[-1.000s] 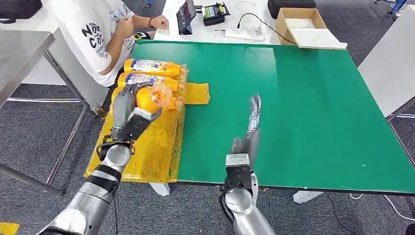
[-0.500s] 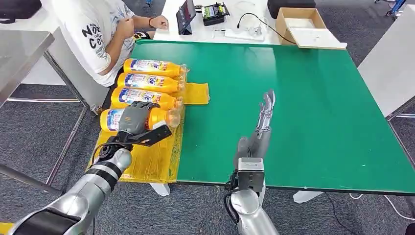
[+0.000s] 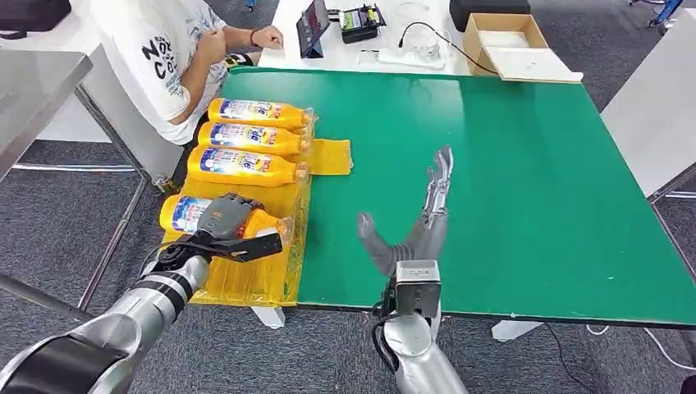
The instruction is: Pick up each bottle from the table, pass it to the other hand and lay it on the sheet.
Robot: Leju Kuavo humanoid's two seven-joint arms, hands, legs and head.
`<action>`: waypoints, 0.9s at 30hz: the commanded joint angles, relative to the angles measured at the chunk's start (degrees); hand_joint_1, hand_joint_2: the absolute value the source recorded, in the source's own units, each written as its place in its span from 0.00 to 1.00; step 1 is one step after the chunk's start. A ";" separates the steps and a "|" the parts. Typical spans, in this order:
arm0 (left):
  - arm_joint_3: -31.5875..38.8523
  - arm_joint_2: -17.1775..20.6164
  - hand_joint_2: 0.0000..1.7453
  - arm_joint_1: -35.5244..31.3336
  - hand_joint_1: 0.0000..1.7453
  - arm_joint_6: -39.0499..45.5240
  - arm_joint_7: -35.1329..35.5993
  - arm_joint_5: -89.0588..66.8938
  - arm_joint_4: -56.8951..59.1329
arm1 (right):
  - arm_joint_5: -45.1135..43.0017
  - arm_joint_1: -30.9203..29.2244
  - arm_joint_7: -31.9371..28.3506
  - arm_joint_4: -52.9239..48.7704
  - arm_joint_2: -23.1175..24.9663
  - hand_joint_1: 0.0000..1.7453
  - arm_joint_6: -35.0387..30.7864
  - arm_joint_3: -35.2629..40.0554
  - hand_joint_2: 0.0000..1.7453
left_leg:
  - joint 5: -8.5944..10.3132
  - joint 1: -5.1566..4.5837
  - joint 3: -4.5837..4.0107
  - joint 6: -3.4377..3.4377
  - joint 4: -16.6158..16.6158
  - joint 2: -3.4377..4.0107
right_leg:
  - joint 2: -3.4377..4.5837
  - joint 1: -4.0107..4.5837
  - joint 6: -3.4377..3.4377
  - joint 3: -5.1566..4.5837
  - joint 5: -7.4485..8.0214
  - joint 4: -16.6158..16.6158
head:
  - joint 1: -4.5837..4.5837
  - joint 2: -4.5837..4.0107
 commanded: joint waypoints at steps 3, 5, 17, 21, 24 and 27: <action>-1.35 -0.77 1.00 -0.88 1.00 -7.61 -2.60 2.19 5.61 | -0.56 -2.87 -0.04 5.38 -1.66 0.00 0.42 0.33 1.00 | -0.05 -0.02 0.36 0.12 -0.11 0.19 | 0.06 0.03 -0.10 0.32 0.00 -0.12 | 0.00 0.00; -0.60 -1.04 1.00 -0.73 0.01 -9.93 -3.17 3.32 5.66 | -0.64 -3.10 -0.07 6.14 -1.54 0.00 1.00 0.22 1.00 | -0.04 -0.03 0.44 0.13 -0.15 0.20 | 0.06 0.02 -0.10 0.40 0.01 -0.15 | 0.00 0.00; 1.80 0.59 0.00 -0.83 0.00 -25.83 -10.43 10.22 6.47 | -1.06 -4.47 -0.07 8.30 -1.10 0.00 1.43 1.21 1.00 | -0.03 -0.05 0.55 0.10 -0.14 0.17 | 0.07 0.00 -0.10 0.53 0.02 -0.12 | 0.00 0.00; 1.28 1.15 0.00 -1.05 0.00 -31.19 -11.08 11.55 6.99 | -3.80 -4.63 -0.07 6.94 -1.88 0.00 -1.03 2.52 1.00 | 0.04 -0.03 1.03 0.24 -0.50 0.48 | 0.16 0.09 -0.30 0.95 0.16 -0.49 | 0.00 0.00; 3.00 1.77 0.00 0.13 0.00 -30.58 -13.85 14.51 5.99 | -3.86 -5.34 -0.07 8.84 -1.94 0.00 -0.26 2.63 1.00 | -0.03 -0.06 0.86 0.08 -0.16 0.16 | 0.05 -0.01 -0.12 0.83 0.01 -0.11 | 0.02 0.00; 10.69 -2.71 0.00 2.25 0.00 -16.70 -11.40 21.60 3.13 | -3.51 -4.15 -0.07 9.05 -2.24 0.00 -1.16 2.02 1.00 | 0.00 -0.08 1.01 0.13 -0.29 0.25 | 0.10 -0.02 -0.14 0.98 0.06 -0.25 | 0.00 0.00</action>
